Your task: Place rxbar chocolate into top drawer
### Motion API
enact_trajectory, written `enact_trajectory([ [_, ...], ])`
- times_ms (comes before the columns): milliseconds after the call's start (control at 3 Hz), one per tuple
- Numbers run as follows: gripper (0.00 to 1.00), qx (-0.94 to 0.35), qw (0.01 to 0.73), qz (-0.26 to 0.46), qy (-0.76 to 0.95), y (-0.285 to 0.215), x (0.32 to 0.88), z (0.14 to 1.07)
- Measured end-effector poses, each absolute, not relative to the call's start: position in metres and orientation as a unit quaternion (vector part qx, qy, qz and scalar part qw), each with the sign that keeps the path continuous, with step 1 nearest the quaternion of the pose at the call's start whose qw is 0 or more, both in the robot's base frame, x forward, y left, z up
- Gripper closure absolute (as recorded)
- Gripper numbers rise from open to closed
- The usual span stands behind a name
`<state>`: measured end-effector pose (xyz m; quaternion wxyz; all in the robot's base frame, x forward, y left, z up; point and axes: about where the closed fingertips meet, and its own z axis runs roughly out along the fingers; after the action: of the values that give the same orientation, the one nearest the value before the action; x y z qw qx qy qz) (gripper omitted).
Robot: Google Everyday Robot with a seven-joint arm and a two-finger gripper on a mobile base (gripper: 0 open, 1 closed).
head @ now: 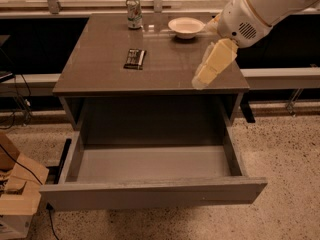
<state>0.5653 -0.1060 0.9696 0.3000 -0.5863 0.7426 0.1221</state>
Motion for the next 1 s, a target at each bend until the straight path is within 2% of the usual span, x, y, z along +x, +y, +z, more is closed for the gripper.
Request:
enact_trajectory([
  [333,0.00,-0.582,0.310,0.128,0.741,-0.102,0.568,0.967],
  [1000,0.00,-0.565,0.382,0.198,0.703,-0.048,0.634,0.944],
])
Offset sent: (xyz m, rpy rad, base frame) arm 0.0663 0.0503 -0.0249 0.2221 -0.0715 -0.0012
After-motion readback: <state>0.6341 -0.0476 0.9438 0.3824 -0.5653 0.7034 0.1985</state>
